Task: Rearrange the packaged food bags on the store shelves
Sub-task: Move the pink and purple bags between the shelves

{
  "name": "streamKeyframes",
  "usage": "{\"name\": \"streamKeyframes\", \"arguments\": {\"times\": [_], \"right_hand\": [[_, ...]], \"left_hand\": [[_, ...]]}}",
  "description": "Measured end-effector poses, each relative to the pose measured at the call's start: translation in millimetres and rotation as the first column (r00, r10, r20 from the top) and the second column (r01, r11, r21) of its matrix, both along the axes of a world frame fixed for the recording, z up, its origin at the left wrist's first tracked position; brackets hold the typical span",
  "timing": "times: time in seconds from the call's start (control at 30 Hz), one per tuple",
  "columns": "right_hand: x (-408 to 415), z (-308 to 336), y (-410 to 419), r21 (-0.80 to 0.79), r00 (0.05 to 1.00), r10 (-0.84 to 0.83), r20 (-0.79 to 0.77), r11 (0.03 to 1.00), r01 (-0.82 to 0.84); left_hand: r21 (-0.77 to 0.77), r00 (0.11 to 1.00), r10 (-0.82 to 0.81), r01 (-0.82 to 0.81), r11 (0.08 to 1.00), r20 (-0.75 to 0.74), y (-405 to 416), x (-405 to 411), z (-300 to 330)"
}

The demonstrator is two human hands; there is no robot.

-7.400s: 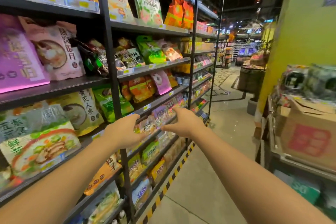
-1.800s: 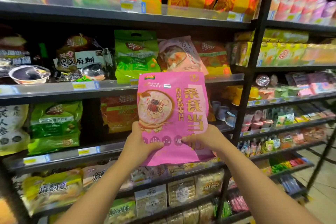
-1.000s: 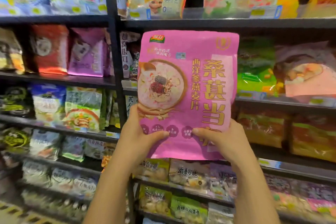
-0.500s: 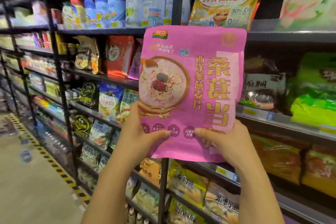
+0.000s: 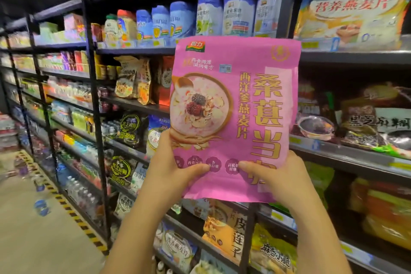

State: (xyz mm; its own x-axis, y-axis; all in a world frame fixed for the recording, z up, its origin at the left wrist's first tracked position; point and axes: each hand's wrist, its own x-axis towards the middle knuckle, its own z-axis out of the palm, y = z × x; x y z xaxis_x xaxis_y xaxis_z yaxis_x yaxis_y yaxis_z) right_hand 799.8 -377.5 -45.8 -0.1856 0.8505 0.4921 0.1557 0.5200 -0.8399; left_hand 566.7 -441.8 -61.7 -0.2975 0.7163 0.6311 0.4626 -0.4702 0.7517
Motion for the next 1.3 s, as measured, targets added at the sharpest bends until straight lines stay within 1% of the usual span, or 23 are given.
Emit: {"name": "streamKeyframes", "arguments": {"times": [0.23,0.37,0.47,0.6,0.73,0.93,1.07,1.17,1.3], "right_hand": [[-99.8,8.2,23.4,-0.021,1.000,0.015,0.015,1.000,-0.015],[-141.1,7.4,44.7,-0.020,0.999,0.033,0.041,0.999,-0.032],[-167.7,1.3,69.2,-0.034,0.998,0.008,0.056,0.999,-0.006],[-195.8,-4.6,109.3,-0.043,0.998,0.004,0.056,0.999,-0.002],[-219.6,-5.0,159.3,-0.017,0.997,0.021,0.069,1.000,-0.020],[-243.5,0.1,241.3,0.055,0.992,-0.067,0.102,0.997,0.062],[-245.5,2.8,281.7,0.073,0.991,-0.116,0.071,0.991,0.110],[-242.7,9.4,304.3,0.076,0.981,-0.166,0.099,0.984,0.159],[-233.3,13.3,325.7,0.073,0.961,-0.259,0.096,0.965,0.253]], "left_hand": [[0.041,0.998,0.043,-0.041,0.998,-0.052,22.5,-99.6,1.8],[0.010,0.998,0.068,-0.068,0.998,-0.011,44.9,-144.5,-7.2],[0.035,0.996,0.092,-0.091,0.995,-0.008,67.5,-170.3,-14.3],[0.029,0.995,0.096,-0.096,0.995,0.001,105.9,-198.5,-19.8],[0.023,0.996,0.086,-0.086,0.996,0.018,153.9,-224.5,-21.1],[0.050,0.998,0.049,-0.050,0.997,0.031,246.7,-249.8,-17.9],[0.107,1.000,0.028,-0.029,0.994,0.015,299.4,-256.2,-13.8],[0.118,1.000,-0.011,0.012,0.993,-0.012,337.3,-257.3,-8.7],[0.111,0.993,-0.116,0.119,0.987,-0.033,385.8,-253.8,-4.1]]}}
